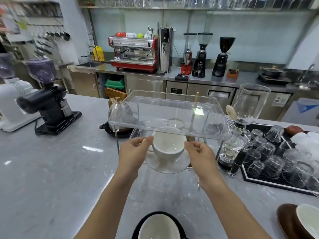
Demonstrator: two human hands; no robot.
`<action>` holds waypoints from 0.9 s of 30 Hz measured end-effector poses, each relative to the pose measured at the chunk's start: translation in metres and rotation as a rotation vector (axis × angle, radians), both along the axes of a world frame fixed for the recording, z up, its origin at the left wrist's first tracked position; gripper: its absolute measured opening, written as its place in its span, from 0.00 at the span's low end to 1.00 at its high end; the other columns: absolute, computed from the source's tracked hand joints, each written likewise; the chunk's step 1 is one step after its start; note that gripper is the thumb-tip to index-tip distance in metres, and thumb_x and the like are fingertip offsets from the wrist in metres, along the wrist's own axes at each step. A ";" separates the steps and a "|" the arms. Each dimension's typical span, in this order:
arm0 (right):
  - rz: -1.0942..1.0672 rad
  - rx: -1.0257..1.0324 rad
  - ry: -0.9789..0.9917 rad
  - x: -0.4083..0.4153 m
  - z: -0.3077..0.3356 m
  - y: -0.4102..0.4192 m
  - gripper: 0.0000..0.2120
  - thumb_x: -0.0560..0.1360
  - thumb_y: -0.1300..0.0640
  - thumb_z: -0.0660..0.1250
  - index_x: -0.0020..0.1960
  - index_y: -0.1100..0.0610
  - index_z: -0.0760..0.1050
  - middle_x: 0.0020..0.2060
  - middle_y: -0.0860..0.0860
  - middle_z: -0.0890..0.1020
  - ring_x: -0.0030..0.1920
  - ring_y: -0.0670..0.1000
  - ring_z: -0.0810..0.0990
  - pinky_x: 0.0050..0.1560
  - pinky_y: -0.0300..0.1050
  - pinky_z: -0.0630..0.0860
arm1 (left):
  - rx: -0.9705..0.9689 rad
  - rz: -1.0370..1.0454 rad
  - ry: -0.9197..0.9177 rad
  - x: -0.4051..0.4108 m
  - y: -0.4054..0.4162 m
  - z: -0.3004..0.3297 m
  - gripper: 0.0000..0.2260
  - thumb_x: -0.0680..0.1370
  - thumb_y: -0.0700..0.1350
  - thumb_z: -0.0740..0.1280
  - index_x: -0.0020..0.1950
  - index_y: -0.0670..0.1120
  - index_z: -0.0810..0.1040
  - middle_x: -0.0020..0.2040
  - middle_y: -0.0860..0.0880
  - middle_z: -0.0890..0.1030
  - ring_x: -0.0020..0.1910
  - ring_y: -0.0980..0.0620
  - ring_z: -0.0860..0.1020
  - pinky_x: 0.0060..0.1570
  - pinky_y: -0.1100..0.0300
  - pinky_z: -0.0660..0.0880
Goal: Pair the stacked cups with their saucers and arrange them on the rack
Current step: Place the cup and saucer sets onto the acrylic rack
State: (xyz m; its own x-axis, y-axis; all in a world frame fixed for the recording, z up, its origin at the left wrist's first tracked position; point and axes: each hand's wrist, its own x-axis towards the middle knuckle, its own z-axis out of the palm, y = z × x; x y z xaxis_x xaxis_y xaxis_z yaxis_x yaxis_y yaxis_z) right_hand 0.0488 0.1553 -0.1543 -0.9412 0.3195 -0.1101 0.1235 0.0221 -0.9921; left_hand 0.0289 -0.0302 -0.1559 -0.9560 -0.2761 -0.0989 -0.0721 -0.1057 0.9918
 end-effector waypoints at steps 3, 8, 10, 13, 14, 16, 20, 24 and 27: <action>-0.020 -0.008 0.010 -0.016 -0.002 -0.001 0.12 0.75 0.47 0.71 0.53 0.54 0.79 0.51 0.58 0.83 0.49 0.56 0.82 0.55 0.57 0.79 | -0.003 -0.011 0.005 -0.016 0.001 -0.001 0.09 0.74 0.47 0.76 0.48 0.42 0.87 0.46 0.38 0.87 0.45 0.42 0.84 0.55 0.43 0.79; -0.007 -0.035 -0.006 -0.040 -0.009 -0.006 0.23 0.74 0.46 0.70 0.53 0.68 0.77 0.38 0.62 0.77 0.39 0.57 0.74 0.44 0.58 0.77 | -0.003 -0.004 0.037 -0.040 0.005 -0.004 0.07 0.68 0.47 0.76 0.38 0.43 0.86 0.36 0.43 0.84 0.38 0.45 0.80 0.43 0.51 0.74; -0.009 -0.023 0.015 -0.049 -0.012 -0.007 0.21 0.75 0.47 0.70 0.54 0.65 0.77 0.39 0.56 0.74 0.40 0.54 0.72 0.45 0.58 0.77 | 0.003 0.009 0.031 -0.051 0.005 -0.009 0.08 0.70 0.47 0.77 0.33 0.45 0.85 0.31 0.48 0.83 0.33 0.49 0.79 0.39 0.55 0.74; -0.042 -0.005 0.033 -0.060 -0.012 -0.008 0.13 0.77 0.49 0.70 0.56 0.56 0.80 0.49 0.52 0.83 0.50 0.54 0.80 0.53 0.55 0.79 | 0.015 0.011 0.030 -0.065 0.004 -0.015 0.08 0.74 0.45 0.76 0.35 0.48 0.87 0.28 0.55 0.82 0.32 0.55 0.78 0.38 0.57 0.73; -0.053 -0.009 0.013 -0.064 -0.012 -0.008 0.13 0.76 0.49 0.70 0.56 0.56 0.80 0.51 0.52 0.83 0.53 0.54 0.80 0.50 0.51 0.78 | 0.045 -0.001 0.039 -0.067 0.004 -0.016 0.03 0.74 0.44 0.76 0.40 0.47 0.88 0.32 0.53 0.84 0.36 0.53 0.79 0.41 0.56 0.74; -0.061 -0.012 -0.026 -0.070 -0.013 -0.008 0.15 0.75 0.46 0.70 0.55 0.56 0.79 0.52 0.52 0.83 0.52 0.53 0.80 0.44 0.46 0.74 | 0.058 -0.030 0.056 -0.071 0.004 -0.016 0.03 0.74 0.41 0.75 0.45 0.44 0.89 0.38 0.48 0.85 0.41 0.48 0.80 0.44 0.52 0.75; -0.070 -0.030 -0.040 -0.078 -0.017 -0.009 0.16 0.74 0.46 0.70 0.53 0.58 0.79 0.54 0.56 0.83 0.55 0.57 0.81 0.49 0.51 0.77 | -0.019 -0.046 0.004 -0.080 0.006 -0.017 0.13 0.73 0.40 0.73 0.29 0.48 0.81 0.30 0.51 0.77 0.35 0.50 0.72 0.36 0.58 0.68; -0.102 -0.053 -0.050 -0.083 -0.021 -0.009 0.15 0.74 0.46 0.71 0.52 0.57 0.79 0.54 0.57 0.83 0.56 0.58 0.81 0.54 0.55 0.78 | -0.070 -0.074 0.001 -0.086 0.008 -0.018 0.15 0.73 0.45 0.72 0.28 0.49 0.73 0.32 0.48 0.70 0.35 0.50 0.68 0.37 0.55 0.63; -0.100 -0.045 -0.050 -0.084 -0.022 -0.009 0.16 0.74 0.45 0.70 0.54 0.56 0.78 0.55 0.55 0.83 0.55 0.56 0.81 0.58 0.58 0.79 | -0.088 -0.091 0.001 -0.088 0.008 -0.020 0.17 0.74 0.44 0.71 0.27 0.50 0.71 0.32 0.48 0.68 0.33 0.51 0.66 0.35 0.55 0.62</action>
